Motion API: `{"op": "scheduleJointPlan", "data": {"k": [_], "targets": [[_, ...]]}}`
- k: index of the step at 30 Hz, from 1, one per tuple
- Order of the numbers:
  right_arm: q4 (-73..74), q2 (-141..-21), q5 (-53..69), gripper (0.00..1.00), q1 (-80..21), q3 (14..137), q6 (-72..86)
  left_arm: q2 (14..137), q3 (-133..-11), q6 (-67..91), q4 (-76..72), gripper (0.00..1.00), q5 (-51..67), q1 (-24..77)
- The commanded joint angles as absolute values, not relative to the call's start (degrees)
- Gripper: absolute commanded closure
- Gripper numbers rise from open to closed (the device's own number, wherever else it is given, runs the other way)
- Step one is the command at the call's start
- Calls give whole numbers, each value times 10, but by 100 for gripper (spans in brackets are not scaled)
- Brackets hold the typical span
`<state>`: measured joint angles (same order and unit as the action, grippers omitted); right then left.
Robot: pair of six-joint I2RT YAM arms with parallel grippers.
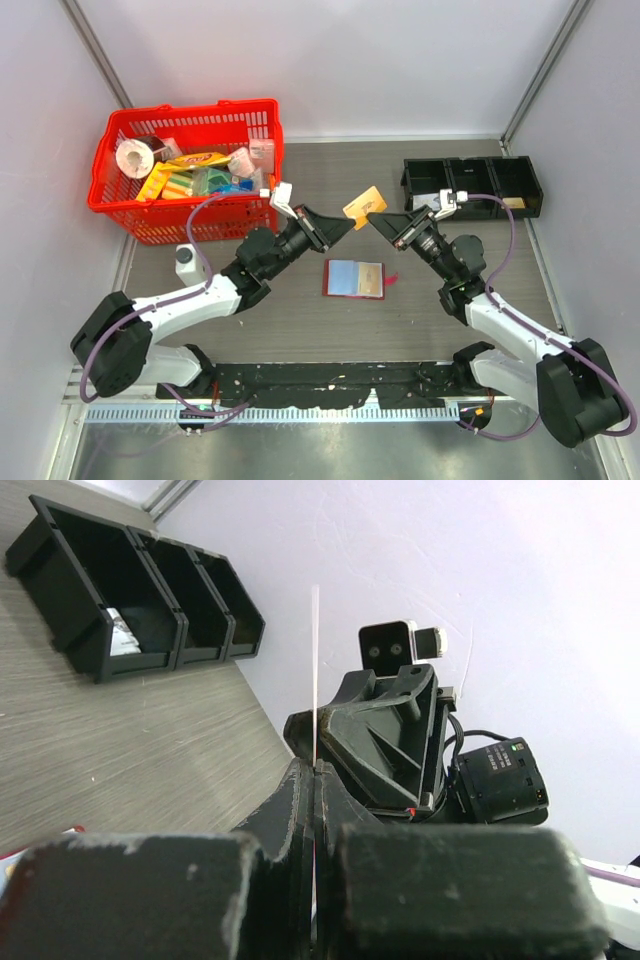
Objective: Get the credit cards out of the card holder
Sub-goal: Place the credit card in the storage box.
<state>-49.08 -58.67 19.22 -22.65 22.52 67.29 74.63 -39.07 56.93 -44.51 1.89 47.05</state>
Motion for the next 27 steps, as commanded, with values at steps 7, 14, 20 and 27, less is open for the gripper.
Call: {"op": "scheduleJointPlan", "data": {"k": [7,14,20,27], "targets": [[-542,-579,188,99,-228,221,667,750,-389,583,-478,100,44,459],[-418,-526,177,99,-180,241,620,709,-381,572,-378,43,33,420],[-181,-482,190,99,-40,308,523,650,-446,475,-99,18,69,353],[-36,-546,132,99,105,414,424,549,-468,333,110,0,-50,328]]}}
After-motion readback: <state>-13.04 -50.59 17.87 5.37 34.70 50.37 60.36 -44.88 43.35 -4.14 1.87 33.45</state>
